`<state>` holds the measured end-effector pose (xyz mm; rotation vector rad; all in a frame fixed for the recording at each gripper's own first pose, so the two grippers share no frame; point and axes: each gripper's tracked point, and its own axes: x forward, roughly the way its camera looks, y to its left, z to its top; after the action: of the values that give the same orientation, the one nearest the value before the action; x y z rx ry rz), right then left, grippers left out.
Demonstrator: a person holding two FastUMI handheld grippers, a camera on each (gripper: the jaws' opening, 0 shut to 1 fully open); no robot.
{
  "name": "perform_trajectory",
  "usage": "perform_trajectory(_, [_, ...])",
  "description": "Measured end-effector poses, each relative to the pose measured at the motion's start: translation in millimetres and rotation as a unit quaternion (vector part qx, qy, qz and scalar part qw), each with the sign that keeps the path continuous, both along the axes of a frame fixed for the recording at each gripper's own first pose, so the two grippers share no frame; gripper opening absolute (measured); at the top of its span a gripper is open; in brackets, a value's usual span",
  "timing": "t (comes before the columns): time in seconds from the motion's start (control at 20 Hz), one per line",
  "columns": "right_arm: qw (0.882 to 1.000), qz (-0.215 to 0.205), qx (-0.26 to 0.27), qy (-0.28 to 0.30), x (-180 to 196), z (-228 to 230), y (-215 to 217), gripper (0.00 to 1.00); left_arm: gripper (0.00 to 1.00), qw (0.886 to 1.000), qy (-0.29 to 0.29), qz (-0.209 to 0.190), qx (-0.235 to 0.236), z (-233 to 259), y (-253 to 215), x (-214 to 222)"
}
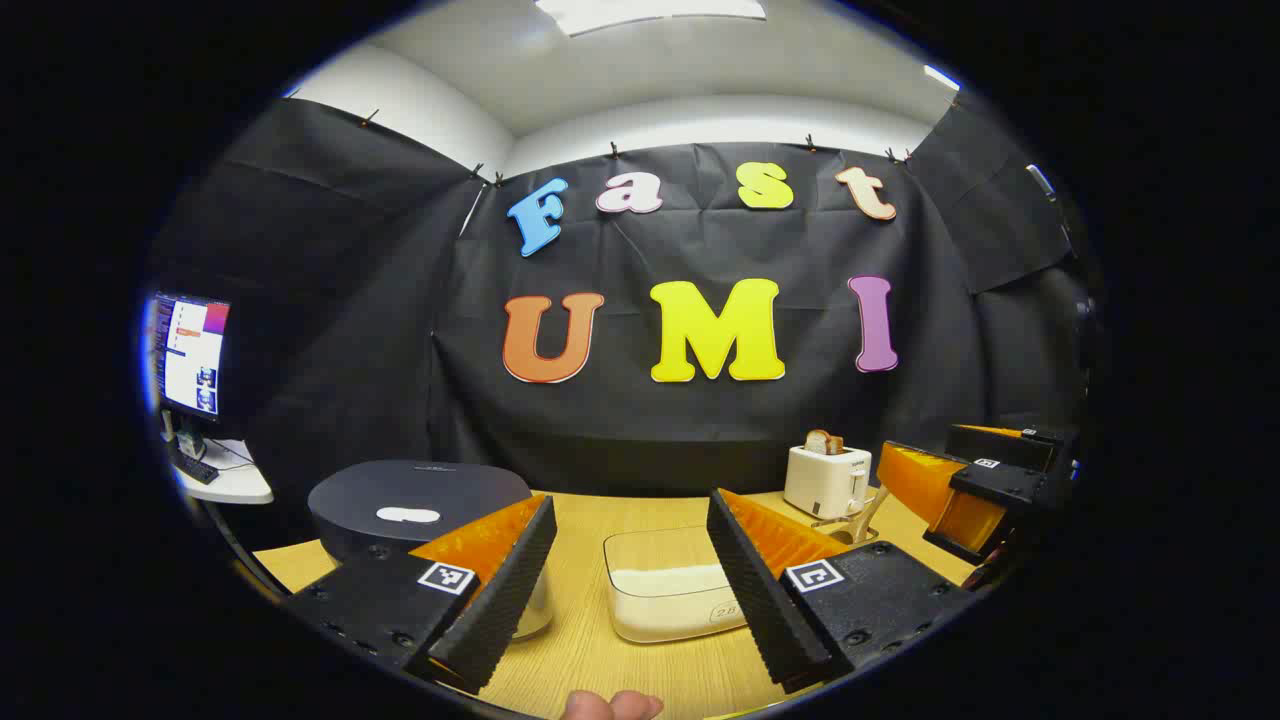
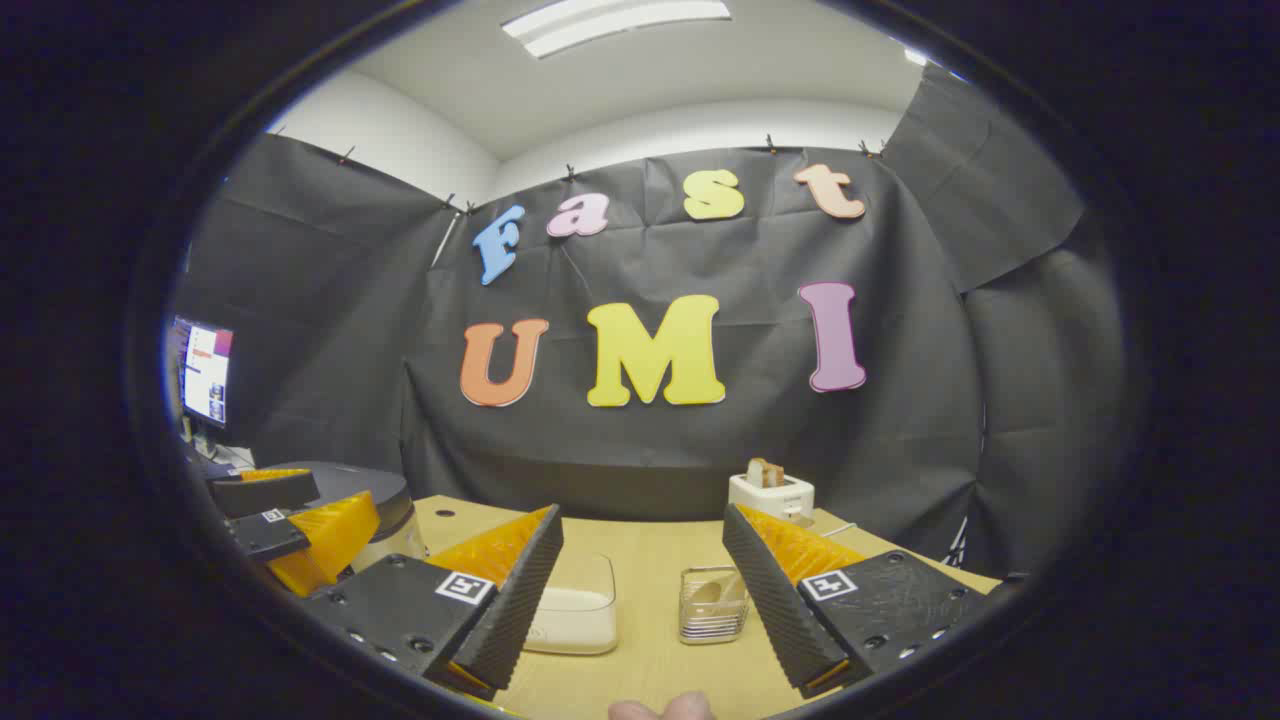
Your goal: Close the left gripper, press the button to open the rice cooker; take a wooden spoon from the chopstick holder with the right hand, scoop a spoonful of rice and pour it into the rice cooker, then put the wooden spoon back into the chopstick holder.
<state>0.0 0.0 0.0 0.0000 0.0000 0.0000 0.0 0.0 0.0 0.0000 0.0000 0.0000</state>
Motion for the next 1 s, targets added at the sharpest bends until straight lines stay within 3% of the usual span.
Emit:
perform_trajectory(0.05, [1.000, 0.000, 0.004, -0.001, 0, 1, 3, 0.95, 0.97, 1.000, 0.001, -0.008, -0.001, 1, -2, 0])
perform_trajectory(0.25, [1.000, 0.000, 0.007, 0.003, -1, 4, 12, 0.95, 0.97, 1.000, -0.005, -0.004, -0.001, 8, 10, 0])
perform_trajectory(0.3, [1.000, -0.002, 0.005, 0.000, -1, 7, 12, 1.00, 0.97, 1.000, -0.005, 0.000, 0.001, 8, 13, 1])
perform_trajectory(0.5, [1.000, -0.006, 0.015, -0.003, -2, 6, 16, 0.91, 0.97, 1.000, 0.001, 0.003, 0.008, 1, 19, 4])
perform_trajectory(0.65, [1.000, -0.008, 0.022, 0.008, -2, 2, 17, 1.00, 0.97, 1.000, 0.005, 0.006, 0.006, 2, 22, 4])
perform_trajectory(0.7, [1.000, -0.007, 0.025, 0.008, -2, 3, 19, 0.95, 0.97, 1.000, 0.005, 0.009, 0.008, 3, 24, 4])
perform_trajectory(1.0, [0.999, 0.012, 0.032, 0.017, 5, -4, 38, 0.95, 0.97, 1.000, 0.012, 0.024, 0.014, -2, 36, 5])
